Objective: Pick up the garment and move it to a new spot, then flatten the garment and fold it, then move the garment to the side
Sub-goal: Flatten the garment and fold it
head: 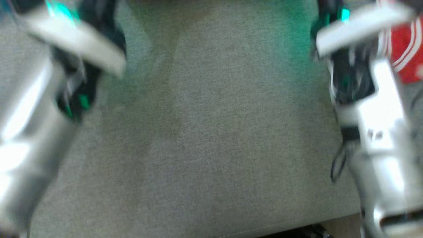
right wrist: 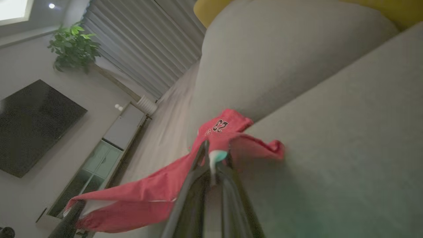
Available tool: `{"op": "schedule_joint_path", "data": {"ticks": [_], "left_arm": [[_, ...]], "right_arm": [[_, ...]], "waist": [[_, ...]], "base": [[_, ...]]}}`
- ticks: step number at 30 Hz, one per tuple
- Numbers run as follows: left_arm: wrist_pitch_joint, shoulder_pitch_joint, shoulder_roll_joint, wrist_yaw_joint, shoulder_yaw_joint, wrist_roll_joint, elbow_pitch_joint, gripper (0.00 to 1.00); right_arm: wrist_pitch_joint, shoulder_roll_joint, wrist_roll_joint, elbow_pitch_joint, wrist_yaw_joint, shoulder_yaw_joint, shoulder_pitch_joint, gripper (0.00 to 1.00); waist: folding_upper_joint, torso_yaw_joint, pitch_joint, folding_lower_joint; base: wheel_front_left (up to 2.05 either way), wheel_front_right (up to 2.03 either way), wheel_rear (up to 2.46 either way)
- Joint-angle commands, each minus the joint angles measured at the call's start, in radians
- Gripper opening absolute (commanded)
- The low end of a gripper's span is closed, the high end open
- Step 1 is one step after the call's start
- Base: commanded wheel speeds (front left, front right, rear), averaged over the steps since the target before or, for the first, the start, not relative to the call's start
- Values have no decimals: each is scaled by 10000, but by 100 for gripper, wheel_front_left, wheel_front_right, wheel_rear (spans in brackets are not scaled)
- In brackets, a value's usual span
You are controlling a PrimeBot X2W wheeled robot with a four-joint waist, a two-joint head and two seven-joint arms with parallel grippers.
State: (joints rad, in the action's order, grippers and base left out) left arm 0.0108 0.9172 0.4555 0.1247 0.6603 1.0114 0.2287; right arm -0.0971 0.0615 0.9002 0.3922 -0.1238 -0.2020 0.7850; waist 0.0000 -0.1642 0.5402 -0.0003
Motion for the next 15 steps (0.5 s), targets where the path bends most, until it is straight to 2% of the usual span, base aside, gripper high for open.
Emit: {"op": "schedule_joint_path", "data": {"ticks": [1,5,8,12,15], "left_arm": [[-244,-125,618,56,-149,78,-531,0],[-1345,-2231,986,57,838,497,-1352,0],[-1984,-3653,1051,58,1397,757,-1793,0],[-2527,-5662,971,-46,1418,1237,-2368,0],[-2674,-7213,890,-503,1196,1367,-3170,0]], "right_arm": [[-19,-112,-133,-594,-69,70,-277,0],[-676,12,-623,-1977,-69,933,-2690,0],[-1371,-3,-791,-3390,-69,1810,-4737,0],[-2431,-75,-973,-5383,-69,2756,-7383,0],[-3146,-102,-890,-6856,-69,3279,-9120,0]], "waist": [[0,64,-147,3],[0,431,-788,3],[0,769,-1422,3],[0,947,-2271,3],[0,995,-2606,3]], "base": [[0,0,0],[0,0,0],[0,0,0],[0,0,0],[0,0,0]]}}
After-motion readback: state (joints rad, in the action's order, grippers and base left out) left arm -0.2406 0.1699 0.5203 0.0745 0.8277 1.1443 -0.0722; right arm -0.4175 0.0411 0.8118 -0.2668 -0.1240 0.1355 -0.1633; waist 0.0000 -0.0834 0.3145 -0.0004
